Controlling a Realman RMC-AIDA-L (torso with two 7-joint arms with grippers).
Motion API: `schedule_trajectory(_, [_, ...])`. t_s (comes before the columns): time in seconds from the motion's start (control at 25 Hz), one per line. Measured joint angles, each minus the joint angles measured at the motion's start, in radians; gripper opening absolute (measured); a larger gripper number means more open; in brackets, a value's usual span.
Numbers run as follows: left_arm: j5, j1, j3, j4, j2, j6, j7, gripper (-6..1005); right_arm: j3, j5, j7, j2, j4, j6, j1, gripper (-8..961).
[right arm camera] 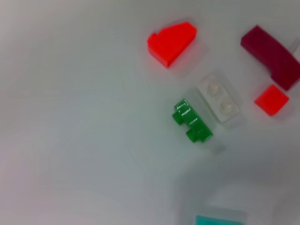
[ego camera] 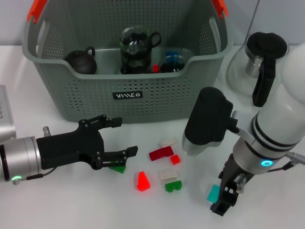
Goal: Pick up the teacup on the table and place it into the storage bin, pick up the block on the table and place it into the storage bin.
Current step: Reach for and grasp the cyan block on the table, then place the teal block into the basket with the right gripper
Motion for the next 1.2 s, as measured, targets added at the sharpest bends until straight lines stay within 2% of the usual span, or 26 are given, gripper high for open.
schedule_trajectory(0.36, [0.002,0.001,0.0,-0.002,0.0,-0.004,0.009,877,-0.058,-0.004,0.062,0.0,0.013,0.057,-0.003,787])
schedule_trajectory(0.76, [0.002,0.001,-0.004,-0.002,0.001,-0.005,0.009,877,-0.07,-0.005,0.063,0.0,0.027,0.08,-0.004,746])
schedule_trajectory(1.0, [0.002,0.001,-0.008,-0.002,0.001,-0.015,0.009,877,-0.072,-0.006,0.058,-0.003,0.025,0.072,-0.001,524])
schedule_trajectory(1.2, [0.001,0.001,-0.008,0.001,0.002,-0.015,0.008,877,-0.039,-0.008,0.052,-0.009,-0.066,0.029,-0.011,424])
